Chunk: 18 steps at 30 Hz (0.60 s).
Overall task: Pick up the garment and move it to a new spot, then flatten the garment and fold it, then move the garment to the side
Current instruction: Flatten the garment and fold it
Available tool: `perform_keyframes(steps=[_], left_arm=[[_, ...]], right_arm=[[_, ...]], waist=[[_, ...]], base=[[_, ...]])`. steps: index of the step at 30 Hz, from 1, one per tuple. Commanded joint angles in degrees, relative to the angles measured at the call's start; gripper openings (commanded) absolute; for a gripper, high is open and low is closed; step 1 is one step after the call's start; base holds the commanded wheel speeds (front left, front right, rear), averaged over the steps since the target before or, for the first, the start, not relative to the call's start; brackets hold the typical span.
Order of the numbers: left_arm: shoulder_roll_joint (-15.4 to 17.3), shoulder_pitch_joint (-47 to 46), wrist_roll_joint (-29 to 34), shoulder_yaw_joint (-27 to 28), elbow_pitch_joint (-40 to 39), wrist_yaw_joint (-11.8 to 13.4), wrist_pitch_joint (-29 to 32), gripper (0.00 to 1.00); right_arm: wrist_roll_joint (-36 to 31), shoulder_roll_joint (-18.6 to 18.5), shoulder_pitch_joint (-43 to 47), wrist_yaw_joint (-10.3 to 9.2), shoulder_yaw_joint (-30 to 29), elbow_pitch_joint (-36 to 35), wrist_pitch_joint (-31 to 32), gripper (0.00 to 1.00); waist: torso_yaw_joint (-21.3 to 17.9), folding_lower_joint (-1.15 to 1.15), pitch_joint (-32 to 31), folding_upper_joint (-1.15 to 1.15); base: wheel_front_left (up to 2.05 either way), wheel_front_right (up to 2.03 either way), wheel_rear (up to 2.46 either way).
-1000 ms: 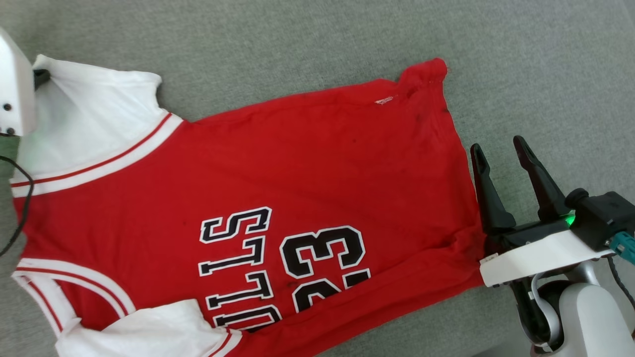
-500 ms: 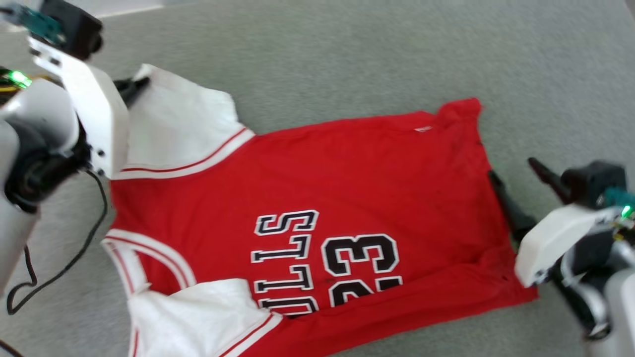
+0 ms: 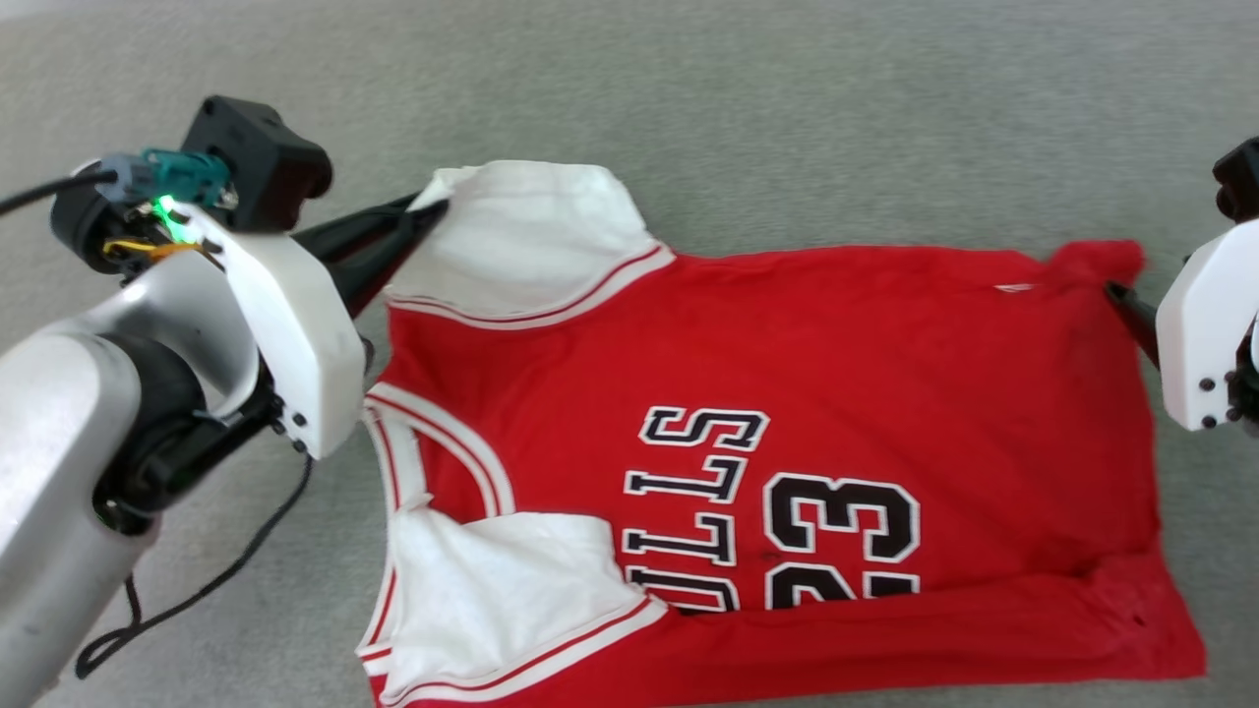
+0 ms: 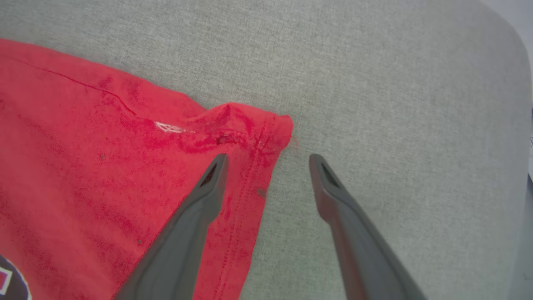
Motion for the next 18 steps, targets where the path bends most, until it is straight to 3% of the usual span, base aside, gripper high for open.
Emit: perform_keyframes(steps=[1,6,15,16,17,18], left_arm=[[-0.2,0.8,0.2,0.0,-0.9,0.3,-0.5,0.00],[-1.6,2.4,1.1,-1.3,-3.5,0.9,-1.8,0.00],[-2.8,3.6,2.4,-2.6,-3.1,1.0,-4.0,0.00],[-2.7,3.4,2.8,-2.6,-2.7,1.0,-4.2,0.00],[-2.8,3.3,3.0,-2.7,-2.3,1.0,-4.4,0.00],[-3.1,3.5,3.0,-2.6,-2.0,1.1,-4.9,0.00]], right_arm=[[-0.4,-0.6,-1.6,-0.04,0.6,1.1,0.5,1.00],[-2.2,-2.3,-4.3,-0.04,2.9,7.0,1.5,1.00],[-3.7,-1.2,-4.8,-0.04,7.0,16.5,0.0,1.00],[-3.7,-1.0,-4.9,-0.04,7.4,17.3,-0.2,0.68],[-3.7,-0.8,-5.1,-0.04,7.8,17.9,-0.4,0.26],[-3.4,-0.6,-5.2,-0.04,8.1,18.5,-0.9,0.00]], waist=[[1.9,0.00,1.3,0.00],[4.1,0.00,2.8,0.00],[5.4,0.00,3.8,0.00],[5.4,0.00,3.8,0.00],[5.4,0.00,3.6,0.00],[5.3,0.00,3.4,0.00]], base=[[0.00,0.00,0.00],[0.00,0.00,0.00],[0.00,0.00,0.00],[0.00,0.00,0.00],[0.00,0.00,0.00],[0.00,0.00,0.00]])
